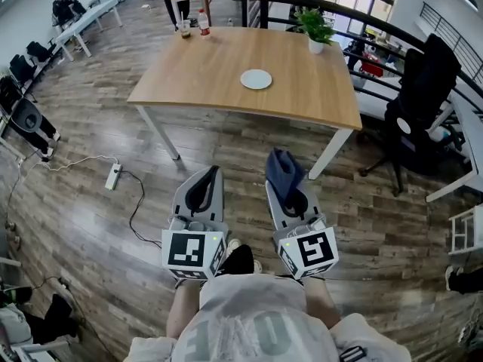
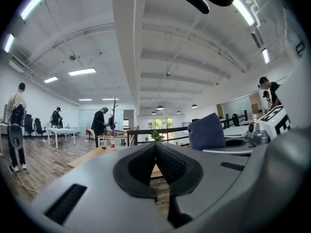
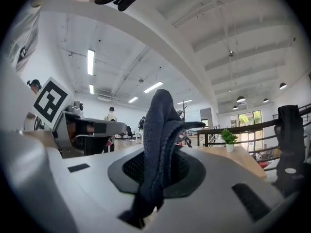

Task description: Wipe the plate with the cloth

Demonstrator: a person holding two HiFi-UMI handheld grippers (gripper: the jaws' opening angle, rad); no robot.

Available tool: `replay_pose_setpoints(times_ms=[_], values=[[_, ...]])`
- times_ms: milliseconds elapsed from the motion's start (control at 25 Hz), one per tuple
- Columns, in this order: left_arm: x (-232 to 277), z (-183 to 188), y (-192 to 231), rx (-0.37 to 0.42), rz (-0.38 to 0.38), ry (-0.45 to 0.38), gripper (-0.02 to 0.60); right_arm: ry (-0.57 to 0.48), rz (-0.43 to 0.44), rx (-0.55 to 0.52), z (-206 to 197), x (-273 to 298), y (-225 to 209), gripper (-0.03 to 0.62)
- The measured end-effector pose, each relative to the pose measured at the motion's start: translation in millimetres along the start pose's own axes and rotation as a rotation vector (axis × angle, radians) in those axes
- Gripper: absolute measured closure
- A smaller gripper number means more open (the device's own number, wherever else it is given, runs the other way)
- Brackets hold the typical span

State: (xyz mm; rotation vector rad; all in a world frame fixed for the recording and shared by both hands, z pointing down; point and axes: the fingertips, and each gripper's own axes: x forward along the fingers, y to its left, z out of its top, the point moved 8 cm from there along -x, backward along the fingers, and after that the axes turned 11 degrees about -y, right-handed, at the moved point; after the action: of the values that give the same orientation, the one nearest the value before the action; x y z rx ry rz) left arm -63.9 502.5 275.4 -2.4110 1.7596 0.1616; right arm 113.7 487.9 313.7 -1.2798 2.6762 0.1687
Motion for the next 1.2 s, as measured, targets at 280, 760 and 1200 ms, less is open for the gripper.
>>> replay_pose_setpoints(times_ms=[280, 760, 1200], values=[[12, -32, 31, -0.117, 0.048, 0.061, 0.575, 0.095, 0.010, 0.029, -30, 12, -4, 0.534], [176, -70, 103, -0.147, -0.053, 0.011, 0.575, 0.137, -0.151, 0.020, -49, 132, -104, 0.534], [338, -100, 236, -0.173, -0.050, 0.061, 0.575, 0.095, -0.248, -0.084, -42, 316, -196, 0.534]])
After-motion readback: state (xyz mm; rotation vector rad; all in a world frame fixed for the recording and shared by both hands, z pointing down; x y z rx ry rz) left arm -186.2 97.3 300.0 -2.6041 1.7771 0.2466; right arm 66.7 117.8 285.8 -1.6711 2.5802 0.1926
